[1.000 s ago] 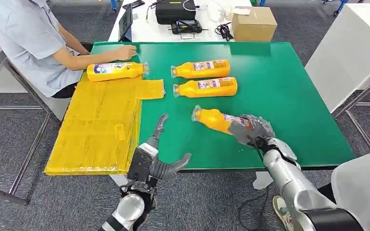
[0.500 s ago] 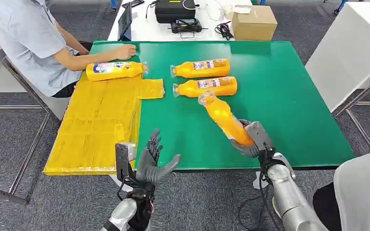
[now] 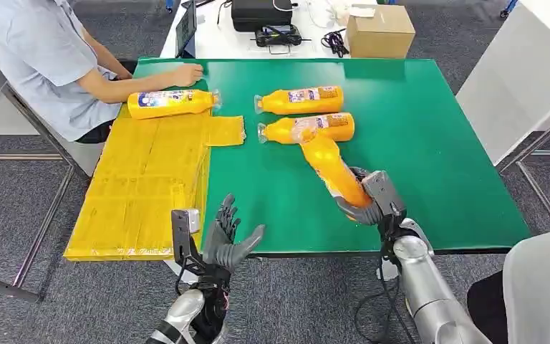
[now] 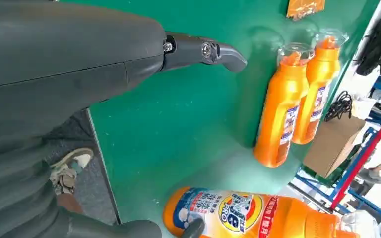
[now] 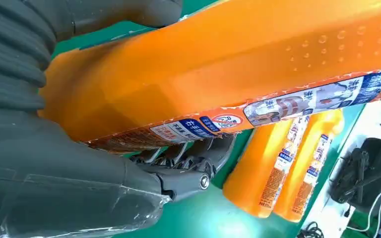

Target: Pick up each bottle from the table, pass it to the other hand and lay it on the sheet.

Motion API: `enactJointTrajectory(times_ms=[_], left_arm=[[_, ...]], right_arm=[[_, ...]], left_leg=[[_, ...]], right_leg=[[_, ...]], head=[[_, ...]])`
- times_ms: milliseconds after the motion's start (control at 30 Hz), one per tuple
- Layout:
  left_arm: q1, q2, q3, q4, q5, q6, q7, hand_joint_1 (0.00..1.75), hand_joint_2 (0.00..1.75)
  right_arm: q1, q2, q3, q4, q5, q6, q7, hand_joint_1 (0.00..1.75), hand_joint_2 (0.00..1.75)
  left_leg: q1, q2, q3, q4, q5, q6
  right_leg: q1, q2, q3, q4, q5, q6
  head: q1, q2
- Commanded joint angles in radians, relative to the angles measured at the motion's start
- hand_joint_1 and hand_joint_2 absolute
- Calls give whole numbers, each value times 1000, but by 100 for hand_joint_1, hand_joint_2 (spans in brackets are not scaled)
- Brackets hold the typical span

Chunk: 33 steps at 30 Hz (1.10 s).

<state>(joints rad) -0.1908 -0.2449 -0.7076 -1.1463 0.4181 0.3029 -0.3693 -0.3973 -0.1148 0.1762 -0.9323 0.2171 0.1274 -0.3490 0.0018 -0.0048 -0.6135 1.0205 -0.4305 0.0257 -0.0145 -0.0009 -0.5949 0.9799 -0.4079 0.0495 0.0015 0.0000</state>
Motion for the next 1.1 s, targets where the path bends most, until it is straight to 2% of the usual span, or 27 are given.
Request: enactJointTrajectory(times_ms=[33,233,400,533,567,733,867,933,1033,1100], left_arm=[[-46,8,0,82,3,-4,1,0,175],[-85,5,-17,132,-63,5,-61,0,175],[-128,-27,62,217,-68,12,-160,0,175],[-126,-38,107,181,-56,-10,-227,0,175],[-126,-37,101,167,-72,-3,-241,0,175],[-128,-56,104,174,-59,20,-219,0,175],[-142,-71,135,183,-27,52,-237,0,175],[-154,-76,148,183,-3,61,-227,0,175],[-168,-81,159,201,42,50,-176,0,175],[-182,-82,173,211,58,63,-200,0,175]], right_arm=[[-50,6,34,30,0,2,0,175,175],[-71,40,100,7,-2,21,-18,175,175],[-85,71,180,-60,-52,64,-17,175,175],[-91,80,238,-102,-100,103,-6,175,175],[-89,80,250,-107,-110,114,-5,175,175],[-70,76,292,-131,-123,89,-11,175,175],[-62,82,310,-152,-131,87,-7,175,175],[-59,86,320,-154,-135,79,-2,175,175],[-55,95,334,-154,-126,62,5,175,175],[-58,109,354,-160,-124,57,5,175,175]], left_leg=[[0,2,2,-1,0,-1],[0,3,1,0,-1,-1],[0,4,2,0,-1,-1],[0,4,0,0,-1,-1],[0,7,5,1,-3,-2],[0,2,1,0,0,-1],[0,3,5,0,-2,-2],[0,1,0,0,0,-1],[1,1,3,0,-1,-2],[0,1,1,0,0,-1]], right_leg=[[0,2,1,0,0,-1],[0,3,0,1,0,-2],[0,4,0,0,0,-2],[0,4,-1,1,0,-1],[1,6,2,2,-1,-3],[0,1,0,1,0,-1],[0,2,4,1,-2,-3],[0,0,-1,0,0,-1],[1,1,2,1,-1,-3],[0,1,0,0,0,-2]], head=[[0,0],[0,0],[0,0],[-1,0],[0,0],[0,0],[0,0],[0,0],[0,0],[0,0]])
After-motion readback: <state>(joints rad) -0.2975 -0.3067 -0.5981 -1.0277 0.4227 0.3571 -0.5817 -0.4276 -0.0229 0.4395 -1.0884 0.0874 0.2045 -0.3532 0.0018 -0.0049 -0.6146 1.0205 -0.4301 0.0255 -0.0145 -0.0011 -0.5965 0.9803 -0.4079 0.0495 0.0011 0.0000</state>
